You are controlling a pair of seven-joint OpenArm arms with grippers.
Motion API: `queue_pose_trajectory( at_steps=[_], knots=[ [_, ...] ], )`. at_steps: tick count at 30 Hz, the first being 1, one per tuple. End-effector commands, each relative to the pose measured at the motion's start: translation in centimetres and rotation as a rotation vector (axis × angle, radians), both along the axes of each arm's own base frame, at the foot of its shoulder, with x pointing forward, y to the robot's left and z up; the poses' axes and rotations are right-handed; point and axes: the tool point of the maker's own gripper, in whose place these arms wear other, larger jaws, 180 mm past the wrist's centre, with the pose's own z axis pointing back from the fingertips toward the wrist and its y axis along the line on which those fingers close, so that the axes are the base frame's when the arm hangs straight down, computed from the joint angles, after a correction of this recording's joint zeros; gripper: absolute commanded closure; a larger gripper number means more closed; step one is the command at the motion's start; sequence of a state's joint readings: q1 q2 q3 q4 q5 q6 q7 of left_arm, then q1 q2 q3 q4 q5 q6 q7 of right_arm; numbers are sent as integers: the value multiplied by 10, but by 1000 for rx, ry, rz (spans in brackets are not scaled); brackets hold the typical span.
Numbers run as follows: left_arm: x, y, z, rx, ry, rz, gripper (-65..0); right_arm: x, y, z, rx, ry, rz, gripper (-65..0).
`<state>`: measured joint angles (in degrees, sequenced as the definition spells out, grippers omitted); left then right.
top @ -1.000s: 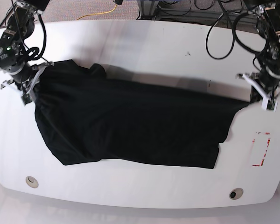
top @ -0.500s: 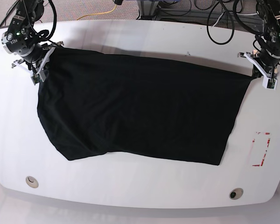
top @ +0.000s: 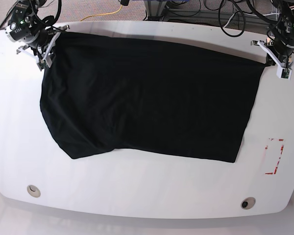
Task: Layout the t-shirt on the table in an organized manner, then fold the t-shirt properly
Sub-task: 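Drag the shirt back across the table with both grippers to flatten it, then hold the flattened shirt edge and open the right gripper to release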
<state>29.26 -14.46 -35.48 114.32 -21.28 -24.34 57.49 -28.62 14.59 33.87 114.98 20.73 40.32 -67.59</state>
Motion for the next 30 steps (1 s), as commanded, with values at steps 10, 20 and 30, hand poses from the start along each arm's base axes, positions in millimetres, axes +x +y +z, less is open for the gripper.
queue_pose_trajectory(
  at_steps=[10,20,30],
  knots=[
    [6,16,14,57,-37,23,0,6,-5,5,-32,-19,-12,-14],
    [66,-10,31,14,-164,-43,0,44,-9,17,-35,-109,-23,-16],
    [104,-31,37,-26,-215,-96,0,64,-31,7,-93,-87,-78,-17]
  ],
)
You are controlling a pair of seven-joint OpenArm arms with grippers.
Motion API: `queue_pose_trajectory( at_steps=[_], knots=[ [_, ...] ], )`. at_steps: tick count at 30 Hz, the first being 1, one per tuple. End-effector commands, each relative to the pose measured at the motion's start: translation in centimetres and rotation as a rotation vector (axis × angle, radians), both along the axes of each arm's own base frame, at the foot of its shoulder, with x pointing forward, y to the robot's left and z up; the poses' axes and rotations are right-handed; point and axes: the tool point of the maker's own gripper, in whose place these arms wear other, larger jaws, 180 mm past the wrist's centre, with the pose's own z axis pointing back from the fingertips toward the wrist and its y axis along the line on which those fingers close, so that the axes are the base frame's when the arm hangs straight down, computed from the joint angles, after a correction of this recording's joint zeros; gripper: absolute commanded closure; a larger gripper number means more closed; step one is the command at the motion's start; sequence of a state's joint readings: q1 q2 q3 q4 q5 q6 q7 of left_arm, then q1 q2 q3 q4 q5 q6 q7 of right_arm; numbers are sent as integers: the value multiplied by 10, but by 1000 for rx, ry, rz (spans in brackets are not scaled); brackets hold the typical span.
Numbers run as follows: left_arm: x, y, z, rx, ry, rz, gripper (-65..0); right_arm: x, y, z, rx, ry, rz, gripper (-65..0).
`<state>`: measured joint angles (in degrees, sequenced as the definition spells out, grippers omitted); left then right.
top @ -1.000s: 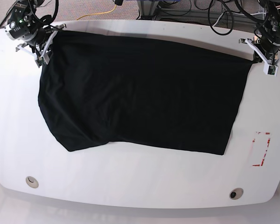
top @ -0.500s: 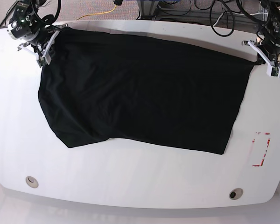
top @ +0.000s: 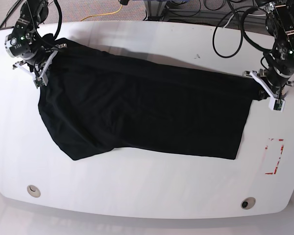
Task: Layout the t-shirt on the table in an organized manner, then fold the t-shirt properly
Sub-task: 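Hold the flattened shirt edge and open the right gripper to release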
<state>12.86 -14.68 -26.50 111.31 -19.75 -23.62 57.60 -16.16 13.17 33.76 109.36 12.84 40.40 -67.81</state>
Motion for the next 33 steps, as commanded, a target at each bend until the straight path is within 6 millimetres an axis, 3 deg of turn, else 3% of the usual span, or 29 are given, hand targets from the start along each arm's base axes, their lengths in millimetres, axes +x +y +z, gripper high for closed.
queue_pose_trajectory(
  at_steps=[1,9,22,33],
  knots=[
    [8,7,4,17,-15,10,0,10,-14,3,-31,-8,-24,-17],
    [8,22,-24,44,74,49,0,27,-22,0,-9,-20,-44,-17],
    [4,26,-40,27,117,63,0,37,-24,6,-12,-42,-46,-19],
    [2,25,-42,25,123,63,0,8,-18,-14,7,32,-51,-19]
  ],
)
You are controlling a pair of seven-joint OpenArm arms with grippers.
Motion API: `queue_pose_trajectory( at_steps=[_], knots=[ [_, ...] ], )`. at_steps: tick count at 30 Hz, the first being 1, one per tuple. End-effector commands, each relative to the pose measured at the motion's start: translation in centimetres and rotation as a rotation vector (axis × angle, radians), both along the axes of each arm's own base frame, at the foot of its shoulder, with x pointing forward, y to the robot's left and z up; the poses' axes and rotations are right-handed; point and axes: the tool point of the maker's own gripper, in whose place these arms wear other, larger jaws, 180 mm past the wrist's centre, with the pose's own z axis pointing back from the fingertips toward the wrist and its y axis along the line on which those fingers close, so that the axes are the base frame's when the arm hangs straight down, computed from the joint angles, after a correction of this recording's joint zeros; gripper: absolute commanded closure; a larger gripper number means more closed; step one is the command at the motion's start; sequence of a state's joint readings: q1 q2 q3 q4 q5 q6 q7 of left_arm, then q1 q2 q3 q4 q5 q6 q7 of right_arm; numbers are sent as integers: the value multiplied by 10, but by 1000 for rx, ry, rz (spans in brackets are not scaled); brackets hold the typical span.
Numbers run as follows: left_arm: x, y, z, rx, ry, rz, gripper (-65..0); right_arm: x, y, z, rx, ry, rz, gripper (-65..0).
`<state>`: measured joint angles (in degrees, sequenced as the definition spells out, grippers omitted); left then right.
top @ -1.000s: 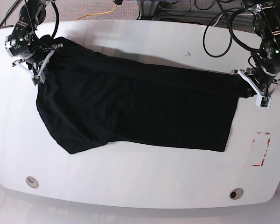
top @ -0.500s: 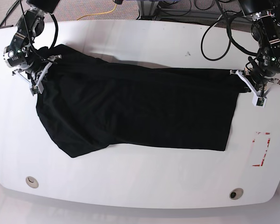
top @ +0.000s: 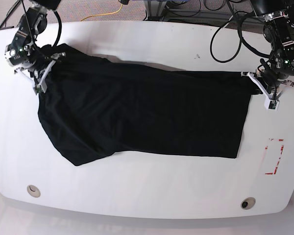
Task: Layout the t-shirt on the table in an organized manner, then fold the t-shirt properly
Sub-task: 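Hold the flattened shirt edge and open the right gripper to release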
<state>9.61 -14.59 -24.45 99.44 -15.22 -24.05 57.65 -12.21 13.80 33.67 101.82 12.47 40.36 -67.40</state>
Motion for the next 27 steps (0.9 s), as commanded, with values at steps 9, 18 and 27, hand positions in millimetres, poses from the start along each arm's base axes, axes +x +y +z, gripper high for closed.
queue_pose_trajectory(
  at_steps=[9,18,27],
  knots=[
    [6,11,12,42,-35,14,0,-1,-7,3,-28,-1,-20,-200],
    [7,4,9,38,-28,-9,0,1,-6,10,-35,-21,-12,-442],
    [7,2,8,37,-25,-15,0,-8,-14,40,-54,-110,-70,-452]
  ],
)
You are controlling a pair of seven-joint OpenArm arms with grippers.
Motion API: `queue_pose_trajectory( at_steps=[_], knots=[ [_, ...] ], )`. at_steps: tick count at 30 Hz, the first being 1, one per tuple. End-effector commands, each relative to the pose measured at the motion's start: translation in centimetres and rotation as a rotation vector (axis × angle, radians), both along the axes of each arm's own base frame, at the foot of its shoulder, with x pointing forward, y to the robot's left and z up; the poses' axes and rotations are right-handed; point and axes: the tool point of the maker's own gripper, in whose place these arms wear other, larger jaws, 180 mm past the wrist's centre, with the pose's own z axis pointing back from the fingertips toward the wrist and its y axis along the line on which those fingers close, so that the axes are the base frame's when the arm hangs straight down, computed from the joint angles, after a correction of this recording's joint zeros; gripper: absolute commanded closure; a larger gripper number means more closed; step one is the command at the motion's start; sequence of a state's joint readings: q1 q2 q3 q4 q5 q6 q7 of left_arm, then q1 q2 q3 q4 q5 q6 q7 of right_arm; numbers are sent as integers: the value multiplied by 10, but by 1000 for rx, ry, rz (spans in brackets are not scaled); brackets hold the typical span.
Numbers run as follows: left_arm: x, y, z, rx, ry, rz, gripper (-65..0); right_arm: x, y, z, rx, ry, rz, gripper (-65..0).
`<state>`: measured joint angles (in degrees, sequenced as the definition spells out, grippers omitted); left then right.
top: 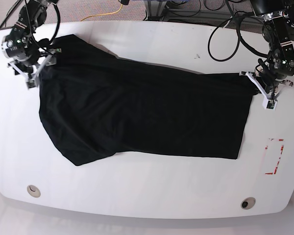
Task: Layout the t-shirt on the table in an organized manner, then fold the t-shirt properly
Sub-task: 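Hold the flattened shirt edge and open the right gripper to release, then regrasp the shirt edge with the right gripper and pull it outward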
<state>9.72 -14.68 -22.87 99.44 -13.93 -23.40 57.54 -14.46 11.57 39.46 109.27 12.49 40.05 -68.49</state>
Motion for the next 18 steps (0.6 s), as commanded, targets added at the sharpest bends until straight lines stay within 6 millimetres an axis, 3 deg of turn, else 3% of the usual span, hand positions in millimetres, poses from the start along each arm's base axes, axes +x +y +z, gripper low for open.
queue_pose_trajectory(
  at_steps=[1,7,13,18],
  knots=[
    [7,5,12,19,-39,-3,0,-2,-2,13,6,-40,-7,-452],
    [7,6,11,19,-38,-2,0,-18,-5,19,118,-78,-79,-450],
    [7,6,11,19,-38,-2,0,-28,7,18,313,-145,-132,-449],
    [8,6,12,20,-40,-2,0,-34,10,5,424,-138,-176,-449]
  ],
)
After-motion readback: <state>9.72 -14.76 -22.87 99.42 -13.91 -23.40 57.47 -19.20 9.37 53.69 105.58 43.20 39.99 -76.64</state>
